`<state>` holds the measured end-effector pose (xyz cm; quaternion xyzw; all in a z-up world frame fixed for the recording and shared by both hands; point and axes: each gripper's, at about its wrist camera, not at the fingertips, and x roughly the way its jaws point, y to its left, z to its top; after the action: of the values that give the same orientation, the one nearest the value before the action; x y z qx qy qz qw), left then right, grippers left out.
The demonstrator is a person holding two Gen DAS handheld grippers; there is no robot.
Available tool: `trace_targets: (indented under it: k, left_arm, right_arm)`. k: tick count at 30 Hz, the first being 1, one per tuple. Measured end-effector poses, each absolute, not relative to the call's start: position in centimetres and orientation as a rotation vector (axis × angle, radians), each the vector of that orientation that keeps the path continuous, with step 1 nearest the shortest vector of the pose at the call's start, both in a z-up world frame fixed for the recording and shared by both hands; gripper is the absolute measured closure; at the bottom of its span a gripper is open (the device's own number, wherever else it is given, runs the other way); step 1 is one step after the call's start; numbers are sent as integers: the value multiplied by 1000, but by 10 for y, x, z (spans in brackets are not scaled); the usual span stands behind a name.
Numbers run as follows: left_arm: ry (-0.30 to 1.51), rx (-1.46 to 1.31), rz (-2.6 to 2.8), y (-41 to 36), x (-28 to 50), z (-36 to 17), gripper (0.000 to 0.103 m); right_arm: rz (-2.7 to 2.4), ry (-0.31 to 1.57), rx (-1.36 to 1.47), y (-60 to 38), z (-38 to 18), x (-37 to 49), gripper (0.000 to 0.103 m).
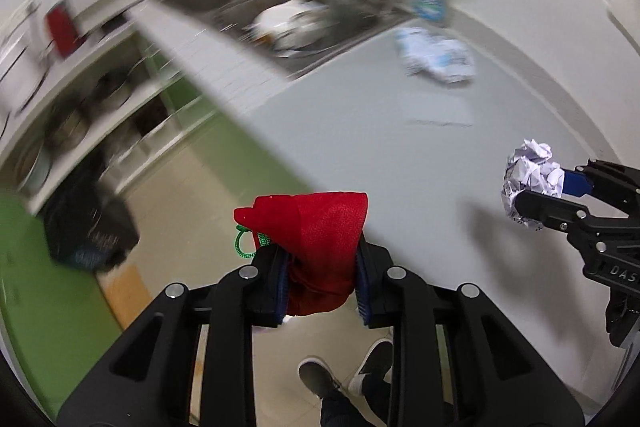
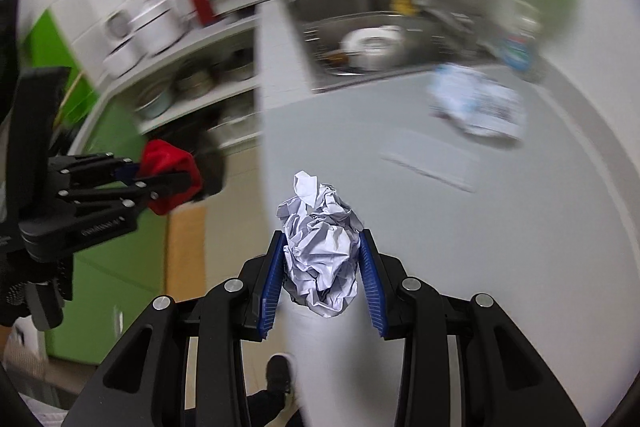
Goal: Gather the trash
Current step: 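Carry the paper and red cloth over the pink bin and open both tools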
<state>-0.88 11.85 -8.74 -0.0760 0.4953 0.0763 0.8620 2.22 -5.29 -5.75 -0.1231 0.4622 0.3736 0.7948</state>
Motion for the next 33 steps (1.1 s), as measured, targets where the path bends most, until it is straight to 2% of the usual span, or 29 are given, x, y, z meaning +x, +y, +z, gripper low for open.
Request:
trace_targets:
  k: [7, 14, 29, 33]
  left_arm:
    - [1065, -274, 309, 197, -70, -131, 77]
    - [1105, -352, 428, 263, -113, -197, 77]
    - [1169, -508, 505, 330, -149, -403, 77]
    - [1188, -530, 510, 333, -152, -445, 77]
  right_arm:
    - [968, 1035, -373, 54, -92, -7, 67]
    - [1050, 1085, -472, 141, -161, -19, 67]
    - [1092, 1297, -615, 249, -447, -39, 67]
    - [1095, 1326, -629, 259, -500, -42, 67]
